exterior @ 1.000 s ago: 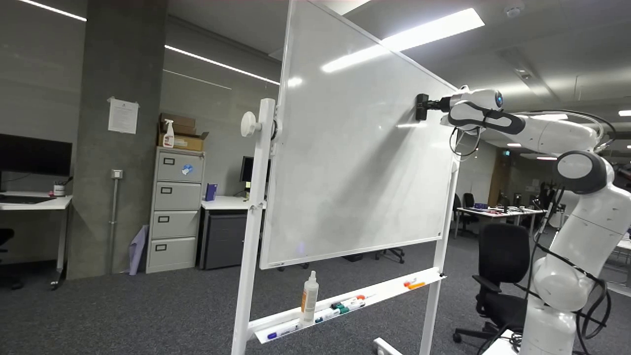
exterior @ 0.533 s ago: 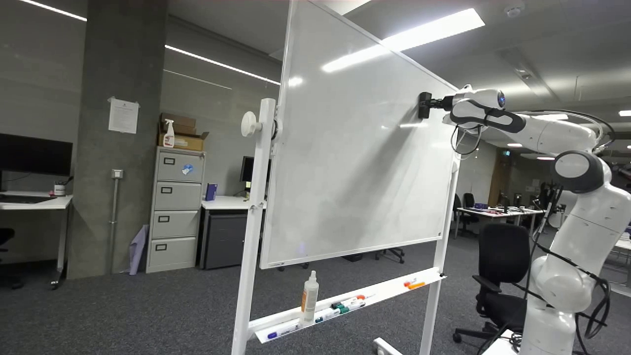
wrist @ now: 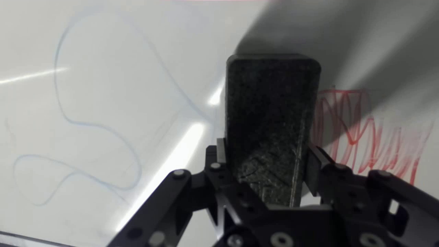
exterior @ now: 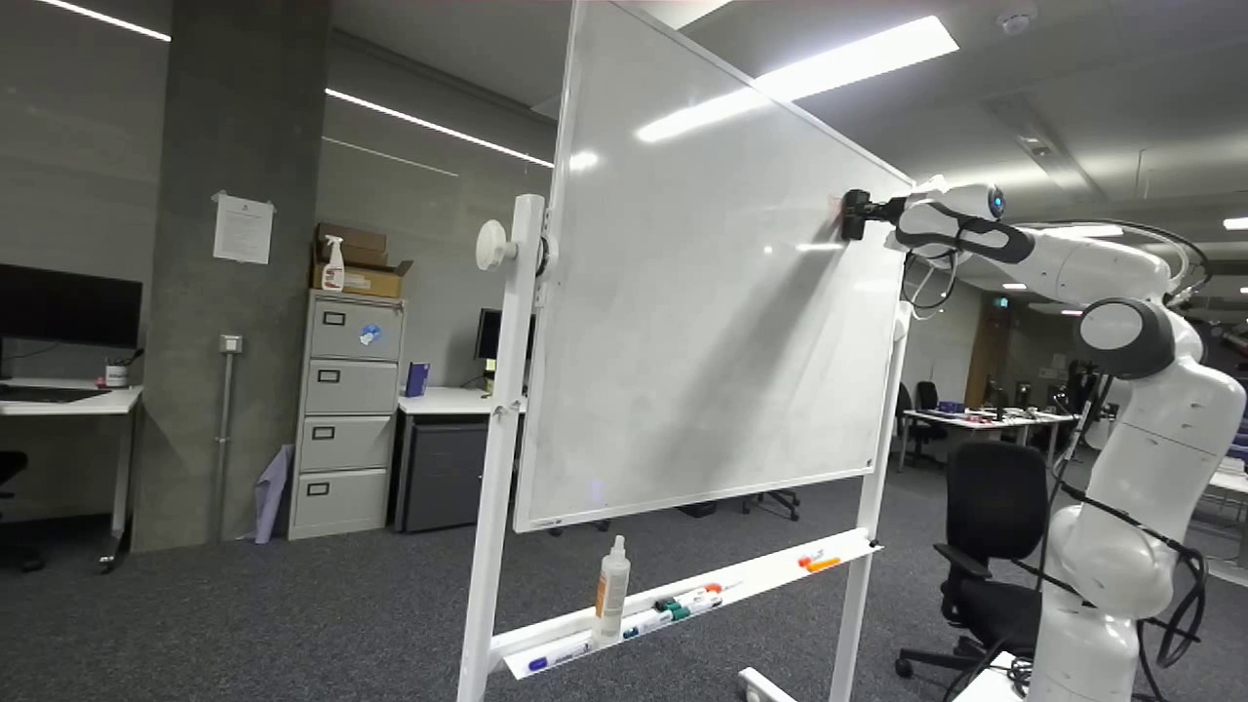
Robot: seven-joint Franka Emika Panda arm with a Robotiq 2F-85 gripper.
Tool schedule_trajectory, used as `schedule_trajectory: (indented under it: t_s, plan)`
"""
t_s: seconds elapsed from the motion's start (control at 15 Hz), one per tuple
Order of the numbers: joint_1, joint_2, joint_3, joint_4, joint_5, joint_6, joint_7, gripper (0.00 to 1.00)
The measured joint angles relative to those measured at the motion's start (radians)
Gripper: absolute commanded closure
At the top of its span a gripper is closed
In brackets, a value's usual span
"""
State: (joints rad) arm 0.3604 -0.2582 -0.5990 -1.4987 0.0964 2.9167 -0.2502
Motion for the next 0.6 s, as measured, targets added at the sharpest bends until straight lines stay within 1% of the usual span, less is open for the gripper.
schedule_trajectory:
  t_s: [0.27,0.6]
  plan:
    - [0.043,0.007,-0.028,0.017,0.002,0.0,-0.015,0.7]
    - [0.116,0.006,-0.036,0.039,0.004,-0.006,-0.079,0.7]
